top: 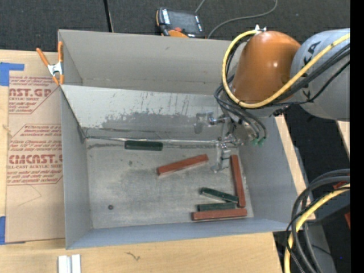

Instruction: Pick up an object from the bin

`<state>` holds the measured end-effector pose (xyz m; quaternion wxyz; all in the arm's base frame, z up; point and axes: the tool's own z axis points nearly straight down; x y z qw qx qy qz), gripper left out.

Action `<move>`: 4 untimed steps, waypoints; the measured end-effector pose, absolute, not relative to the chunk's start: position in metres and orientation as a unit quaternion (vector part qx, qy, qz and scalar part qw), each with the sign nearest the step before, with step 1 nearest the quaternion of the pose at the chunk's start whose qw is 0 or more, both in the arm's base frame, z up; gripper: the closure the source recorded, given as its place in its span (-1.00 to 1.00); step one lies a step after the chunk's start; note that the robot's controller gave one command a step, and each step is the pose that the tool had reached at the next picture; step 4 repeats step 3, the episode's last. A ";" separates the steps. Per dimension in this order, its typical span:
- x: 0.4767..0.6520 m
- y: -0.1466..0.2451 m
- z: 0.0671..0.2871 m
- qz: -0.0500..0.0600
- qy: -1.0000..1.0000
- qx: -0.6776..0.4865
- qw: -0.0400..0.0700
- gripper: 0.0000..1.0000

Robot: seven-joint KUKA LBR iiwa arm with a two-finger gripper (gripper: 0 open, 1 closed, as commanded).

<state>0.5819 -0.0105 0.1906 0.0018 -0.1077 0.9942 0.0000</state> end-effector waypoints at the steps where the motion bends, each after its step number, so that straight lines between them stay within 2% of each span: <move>1: 0.583 -0.031 0.071 0.001 0.996 -0.092 -0.002 -1.00; 2: 0.586 -0.031 0.076 0.000 0.996 -0.092 0.001 1.00; 3: 0.565 -0.008 0.256 -0.001 0.993 -0.114 0.006 1.00; 4: 0.565 -0.008 0.256 -0.001 0.993 -0.114 0.006 1.00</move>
Offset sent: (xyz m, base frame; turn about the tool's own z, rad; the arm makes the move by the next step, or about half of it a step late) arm 0.0032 -0.0213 -0.1148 0.0317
